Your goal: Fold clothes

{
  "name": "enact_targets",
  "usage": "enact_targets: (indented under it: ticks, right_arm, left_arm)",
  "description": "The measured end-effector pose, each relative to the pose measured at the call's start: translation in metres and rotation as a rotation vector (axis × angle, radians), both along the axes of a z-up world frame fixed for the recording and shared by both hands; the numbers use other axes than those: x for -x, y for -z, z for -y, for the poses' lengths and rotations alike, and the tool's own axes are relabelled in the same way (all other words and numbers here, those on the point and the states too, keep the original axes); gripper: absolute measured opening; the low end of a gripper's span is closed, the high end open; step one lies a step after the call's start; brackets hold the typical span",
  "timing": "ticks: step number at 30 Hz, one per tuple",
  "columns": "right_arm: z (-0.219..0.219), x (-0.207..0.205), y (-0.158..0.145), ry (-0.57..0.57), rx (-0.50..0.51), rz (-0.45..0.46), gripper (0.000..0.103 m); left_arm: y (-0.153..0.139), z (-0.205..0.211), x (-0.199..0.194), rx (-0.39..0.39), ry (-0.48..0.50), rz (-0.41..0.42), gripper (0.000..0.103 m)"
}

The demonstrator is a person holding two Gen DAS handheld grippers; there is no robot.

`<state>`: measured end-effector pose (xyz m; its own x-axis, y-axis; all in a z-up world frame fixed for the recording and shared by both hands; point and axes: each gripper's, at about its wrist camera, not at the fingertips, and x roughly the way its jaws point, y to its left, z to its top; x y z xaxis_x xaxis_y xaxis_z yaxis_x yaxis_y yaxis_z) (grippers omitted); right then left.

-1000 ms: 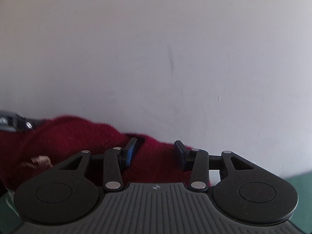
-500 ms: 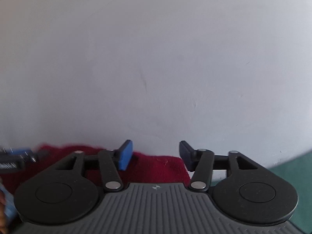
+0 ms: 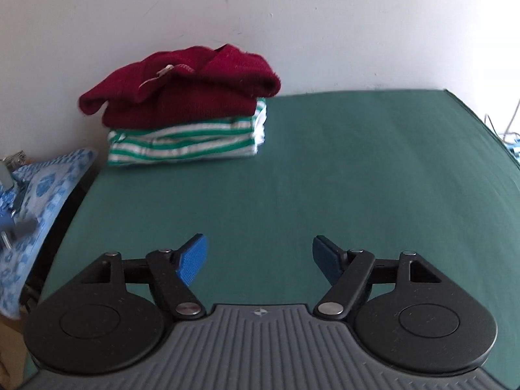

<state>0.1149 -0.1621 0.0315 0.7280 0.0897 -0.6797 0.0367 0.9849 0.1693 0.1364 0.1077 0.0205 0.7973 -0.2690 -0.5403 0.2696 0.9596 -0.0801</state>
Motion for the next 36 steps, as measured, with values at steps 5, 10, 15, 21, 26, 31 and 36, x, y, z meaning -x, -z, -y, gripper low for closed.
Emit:
enact_targets:
  ticks: [5,10,15,21,26,31,36]
  right_arm:
    - [-0.012,0.000,-0.016,0.007,0.031,-0.070,0.085]
    - [-0.012,0.030,-0.031,-0.041,0.026,-0.035,0.086]
    - [-0.006,0.062,-0.045,-0.024,0.033,0.020,0.088]
    - [-0.016,0.095,-0.057,-0.002,0.076,0.039,0.089]
    - [-0.035,0.113,-0.073,0.029,0.138,0.124,0.093]
    - [-0.061,0.117,-0.078,0.091,0.164,0.140,0.094]
    - [-0.082,0.113,-0.075,0.161,0.191,0.116,0.094]
  left_arm:
    - [-0.020,0.020,0.056,-0.108,-0.033,-0.029,0.101]
    - [-0.053,0.040,0.077,-0.117,-0.097,-0.042,0.101]
    - [-0.070,0.059,0.099,-0.135,-0.191,-0.037,0.101]
    - [-0.082,0.070,0.121,-0.156,-0.257,-0.053,0.101]
    - [-0.091,0.066,0.127,-0.211,-0.277,-0.003,0.101]
    - [-0.092,0.052,0.130,-0.250,-0.278,0.015,0.101]
    - [-0.089,0.031,0.125,-0.212,-0.235,-0.008,0.101]
